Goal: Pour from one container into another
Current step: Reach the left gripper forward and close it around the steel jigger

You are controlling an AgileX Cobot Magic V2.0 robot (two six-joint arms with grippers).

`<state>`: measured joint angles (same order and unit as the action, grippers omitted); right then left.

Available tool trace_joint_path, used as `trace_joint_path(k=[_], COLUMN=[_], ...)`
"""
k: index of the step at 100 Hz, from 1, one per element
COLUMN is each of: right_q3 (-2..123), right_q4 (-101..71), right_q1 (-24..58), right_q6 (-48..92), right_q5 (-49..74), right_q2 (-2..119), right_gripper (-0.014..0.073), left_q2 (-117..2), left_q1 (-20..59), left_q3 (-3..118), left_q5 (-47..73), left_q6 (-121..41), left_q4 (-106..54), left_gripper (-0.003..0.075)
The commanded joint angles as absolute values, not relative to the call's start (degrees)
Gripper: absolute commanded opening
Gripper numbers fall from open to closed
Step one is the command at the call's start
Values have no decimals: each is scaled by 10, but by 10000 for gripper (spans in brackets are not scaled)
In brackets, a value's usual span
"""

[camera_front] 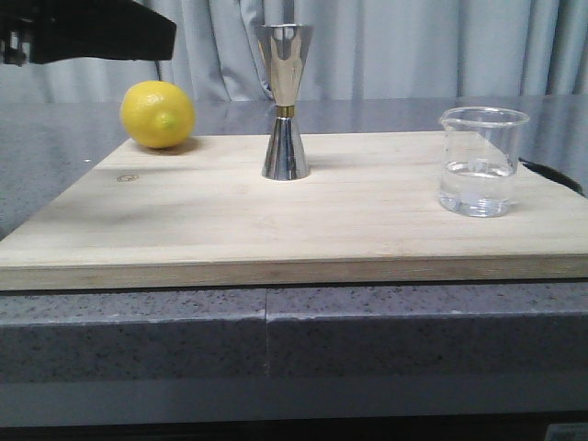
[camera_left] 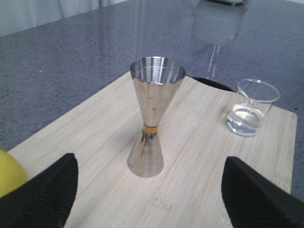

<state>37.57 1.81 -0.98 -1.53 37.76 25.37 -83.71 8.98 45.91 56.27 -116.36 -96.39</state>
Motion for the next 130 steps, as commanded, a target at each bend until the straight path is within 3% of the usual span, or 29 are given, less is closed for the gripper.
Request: trace_joint_path(k=[1, 79, 130], right_q3=[396, 396, 396], right_q4=[19, 19, 19], right_q1=[-9, -9, -9], right_q6=[-9, -9, -9], right_q5=[341, 341, 341], right_q2=[261, 261, 261], right_gripper=[631, 631, 631], left_q2=[-846, -1041, -1076], left_q1=[102, 192, 214], left_q3=[478, 649, 690], left_q5=[628, 654, 649], left_q6=[-1211, -1238, -1228], left_q4=[-1045, -1061, -1061], left_gripper=[566, 566, 563])
